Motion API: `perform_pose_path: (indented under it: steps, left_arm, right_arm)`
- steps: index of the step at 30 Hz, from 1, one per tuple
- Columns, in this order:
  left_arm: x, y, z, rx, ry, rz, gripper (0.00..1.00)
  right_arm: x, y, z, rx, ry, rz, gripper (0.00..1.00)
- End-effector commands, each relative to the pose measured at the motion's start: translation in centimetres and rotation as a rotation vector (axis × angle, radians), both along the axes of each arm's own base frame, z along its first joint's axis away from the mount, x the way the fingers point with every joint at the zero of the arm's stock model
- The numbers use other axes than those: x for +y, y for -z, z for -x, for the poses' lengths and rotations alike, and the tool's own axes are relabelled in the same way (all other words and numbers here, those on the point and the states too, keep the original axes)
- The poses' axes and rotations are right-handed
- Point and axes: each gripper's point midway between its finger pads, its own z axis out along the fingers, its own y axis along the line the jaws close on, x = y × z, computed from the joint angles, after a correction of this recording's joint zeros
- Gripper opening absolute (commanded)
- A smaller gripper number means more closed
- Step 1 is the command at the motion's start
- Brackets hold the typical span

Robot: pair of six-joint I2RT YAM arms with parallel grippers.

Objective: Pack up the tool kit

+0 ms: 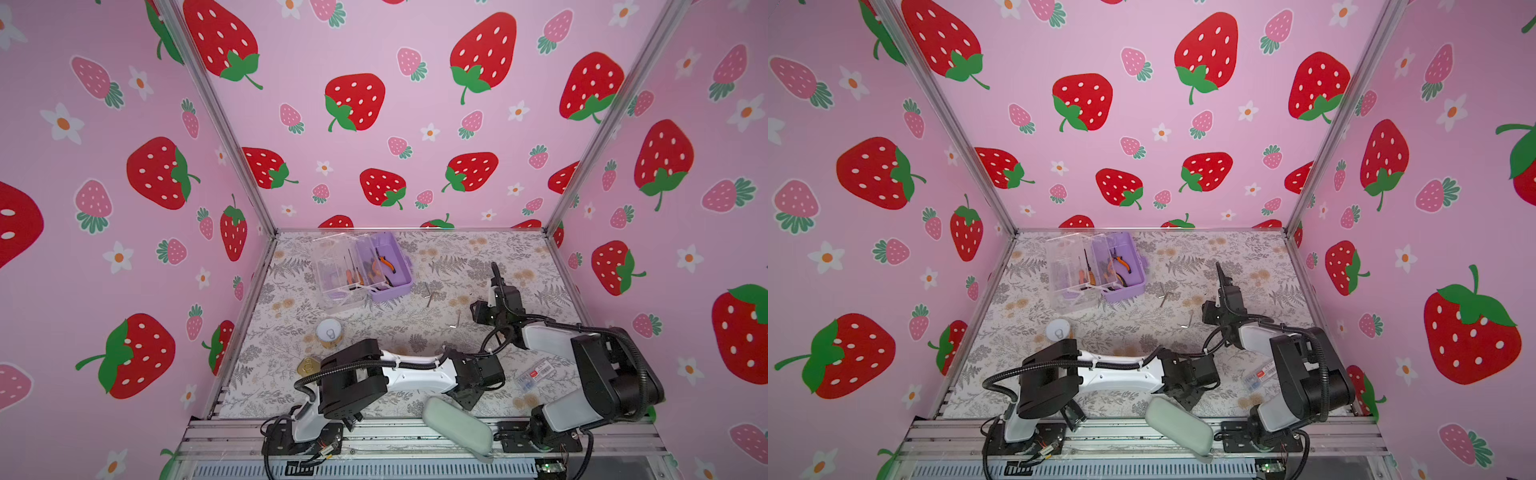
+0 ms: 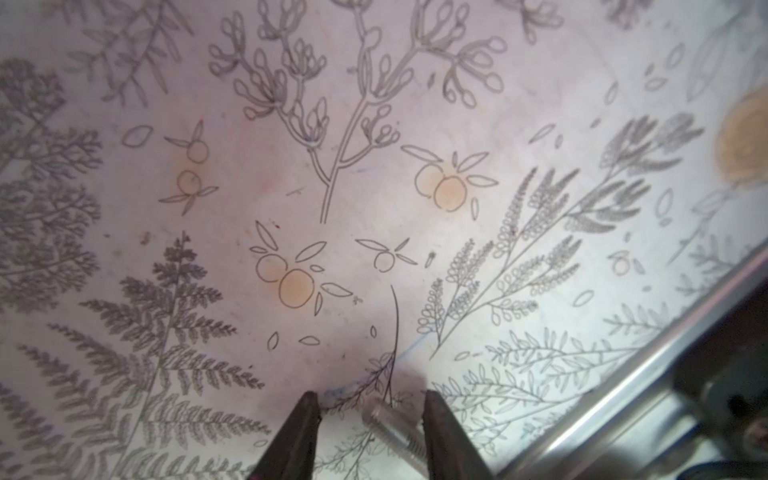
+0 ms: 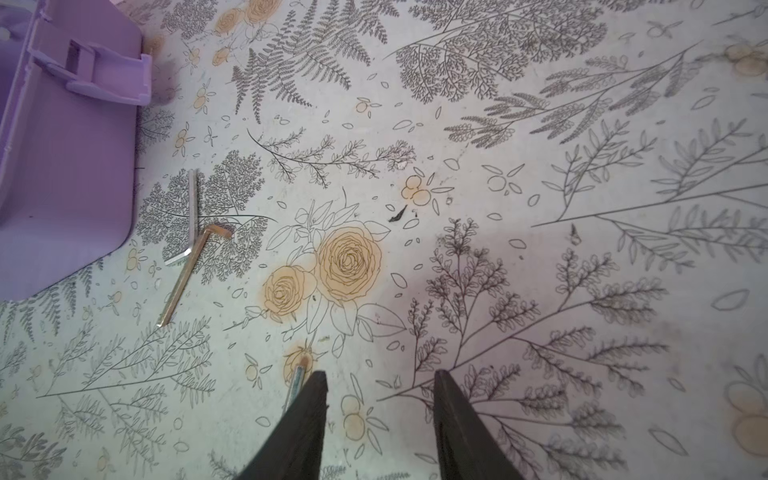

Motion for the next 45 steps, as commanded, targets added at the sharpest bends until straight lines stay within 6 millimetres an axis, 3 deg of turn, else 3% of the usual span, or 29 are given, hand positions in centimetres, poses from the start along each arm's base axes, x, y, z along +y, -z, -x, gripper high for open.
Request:
perform_pose_path:
  steps: [1,6,10,17,24,28,31,36,39,45]
  left_arm:
    - [0.2,0.7,0.4,0.017,0.020,-0.048,0.33]
    - [0.6,0.6,-0.1,-0.007,0.009,-0.067,0.17]
    - [0.9,0.3,-0.7,-0.015,-0.016,-0.061,0.10]
    - [2.0,-1.4,-4.0,-0.031,-0.114,-0.002,0.07]
    - [4.0,-5.1,-8.9,-0.073,-0.211,0.084,0.07]
    - [5.5,-6.7,-10.7,-0.084,-0.260,0.118,0.07]
    - [5.9,-7.0,-10.6,-0.069,-0.263,0.127,0.10]
    - [6.1,-5.8,-7.7,0.029,-0.237,0.124,0.44]
    - [5.8,-5.2,-5.4,0.082,-0.201,0.117,0.56]
    - [5.0,-5.0,-2.2,0.104,-0.123,0.097,0.64]
  right_arm:
    - [0.1,0.3,-0.1,0.009,0.006,-0.019,0.45]
    - [0.2,0.7,-0.2,0.022,0.001,-0.030,0.45]
    - [0.3,1.1,-0.2,0.036,0.000,-0.036,0.44]
    - [0.1,1.3,-0.2,0.038,0.007,-0.029,0.44]
    - [-0.1,1.3,-0.3,0.026,0.016,-0.027,0.43]
    - [0.0,1.3,-0.4,0.028,0.009,-0.033,0.42]
    - [-0.4,1.4,-0.4,0.030,0.026,-0.016,0.42]
    - [-1.1,0.9,-0.4,0.013,0.054,0.002,0.43]
    - [-1.3,0.5,-0.4,0.003,0.063,0.007,0.44]
    - [-3.5,-0.1,-0.4,-0.020,0.133,0.042,0.47]
